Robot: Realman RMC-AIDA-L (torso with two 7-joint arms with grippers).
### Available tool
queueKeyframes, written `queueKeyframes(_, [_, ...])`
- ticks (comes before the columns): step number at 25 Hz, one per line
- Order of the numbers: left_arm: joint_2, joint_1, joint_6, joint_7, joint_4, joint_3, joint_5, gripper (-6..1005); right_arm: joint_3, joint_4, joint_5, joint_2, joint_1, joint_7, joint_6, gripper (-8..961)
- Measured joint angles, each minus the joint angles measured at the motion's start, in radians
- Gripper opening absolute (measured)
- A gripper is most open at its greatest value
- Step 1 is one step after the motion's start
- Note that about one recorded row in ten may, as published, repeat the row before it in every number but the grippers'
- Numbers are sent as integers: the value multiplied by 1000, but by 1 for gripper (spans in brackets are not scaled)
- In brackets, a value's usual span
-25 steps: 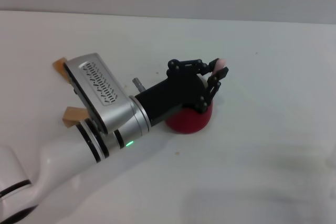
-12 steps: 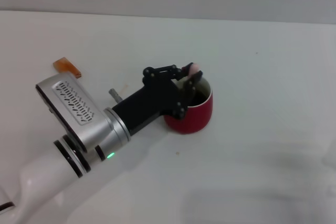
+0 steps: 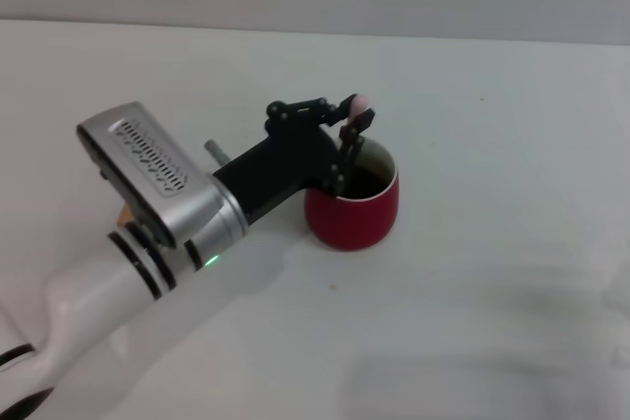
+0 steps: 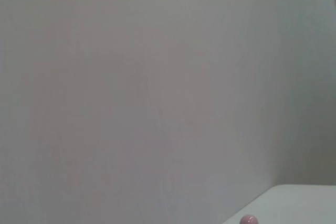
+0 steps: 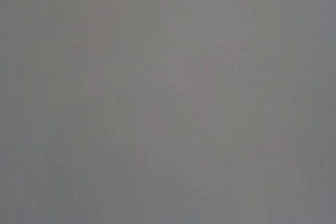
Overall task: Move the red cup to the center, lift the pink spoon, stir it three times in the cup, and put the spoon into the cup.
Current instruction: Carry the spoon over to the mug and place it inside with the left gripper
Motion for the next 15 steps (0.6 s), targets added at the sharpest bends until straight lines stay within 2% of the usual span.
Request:
queueKeyframes(8, [-6,-38,-8,-4,-29,29,2,144,0,0,0,0,0,0,1,-1])
queueKeyframes(15, [-5,-10,-4,-7,-60,72,1,145,0,0,0,0,0,0,10,-1])
